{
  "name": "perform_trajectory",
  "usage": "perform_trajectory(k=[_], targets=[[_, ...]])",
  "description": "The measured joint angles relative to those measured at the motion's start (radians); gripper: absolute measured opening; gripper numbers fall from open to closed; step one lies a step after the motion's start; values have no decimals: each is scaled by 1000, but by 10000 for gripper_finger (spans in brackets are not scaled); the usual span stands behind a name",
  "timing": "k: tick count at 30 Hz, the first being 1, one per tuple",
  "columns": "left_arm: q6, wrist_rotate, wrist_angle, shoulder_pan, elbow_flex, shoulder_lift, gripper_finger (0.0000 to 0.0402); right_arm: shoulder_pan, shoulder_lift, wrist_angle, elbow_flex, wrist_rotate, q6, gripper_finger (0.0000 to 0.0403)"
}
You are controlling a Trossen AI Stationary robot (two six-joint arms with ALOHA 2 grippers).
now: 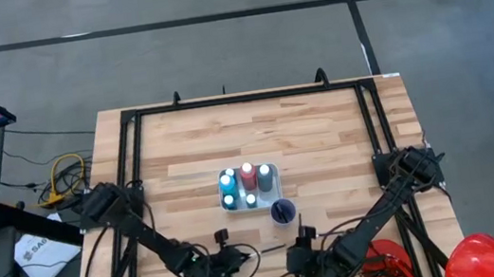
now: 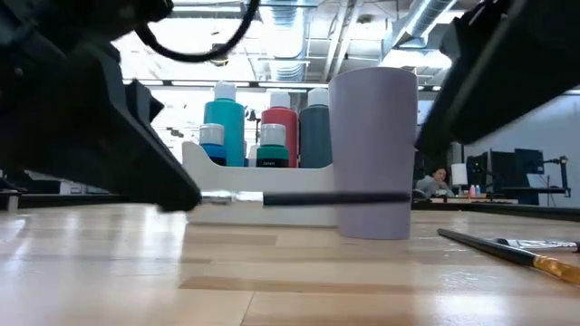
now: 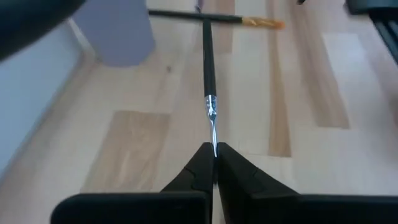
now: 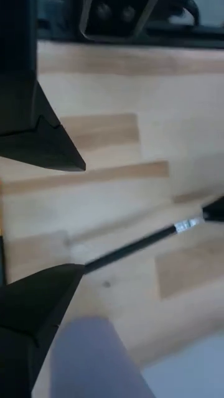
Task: Pick & Place Paint Supplies
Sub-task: Put the silver paintbrush into the blue cup
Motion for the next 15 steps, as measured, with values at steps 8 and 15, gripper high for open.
perform_trajectory(k=[8, 15], targets=[[33, -151, 7, -59, -5, -67, 0, 119, 1, 0, -11, 537, 34, 249], [24, -341, 120, -134, -158, -199, 0, 213, -53, -106, -94, 846, 444, 249]])
